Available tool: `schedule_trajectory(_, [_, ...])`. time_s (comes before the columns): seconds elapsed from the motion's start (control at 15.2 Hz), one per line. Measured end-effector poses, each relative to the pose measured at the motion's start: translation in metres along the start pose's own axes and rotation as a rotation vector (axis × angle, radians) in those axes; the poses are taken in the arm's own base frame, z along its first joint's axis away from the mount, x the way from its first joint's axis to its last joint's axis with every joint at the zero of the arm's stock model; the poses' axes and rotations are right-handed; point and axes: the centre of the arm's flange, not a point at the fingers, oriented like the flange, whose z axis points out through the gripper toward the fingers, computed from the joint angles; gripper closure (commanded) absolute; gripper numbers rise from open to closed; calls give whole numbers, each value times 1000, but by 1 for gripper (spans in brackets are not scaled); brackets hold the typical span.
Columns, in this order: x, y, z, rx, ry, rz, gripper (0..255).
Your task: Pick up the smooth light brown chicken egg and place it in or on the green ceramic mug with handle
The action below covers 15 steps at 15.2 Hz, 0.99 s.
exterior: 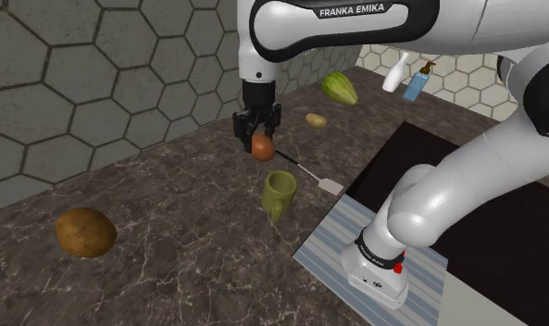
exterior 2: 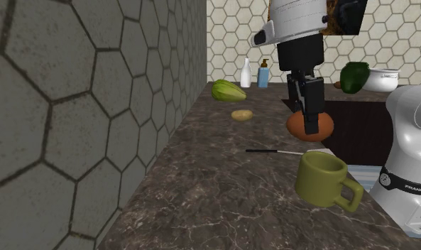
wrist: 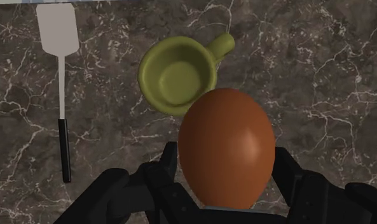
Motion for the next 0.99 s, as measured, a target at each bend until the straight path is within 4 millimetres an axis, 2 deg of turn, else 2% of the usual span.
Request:
schedule_trajectory(0.13, [-23,10,1,0,-1,0,255])
schedule_trajectory(0.33, [-64,23,15,0,0,1,255])
schedule_trajectory(0.4, [-71,27,18,0,0,0,255])
schedule_trajectory(0.59, [-75,28,32,0,0,0,255])
schedule_trajectory(0.99, [-68,31,63,0,0,0,255])
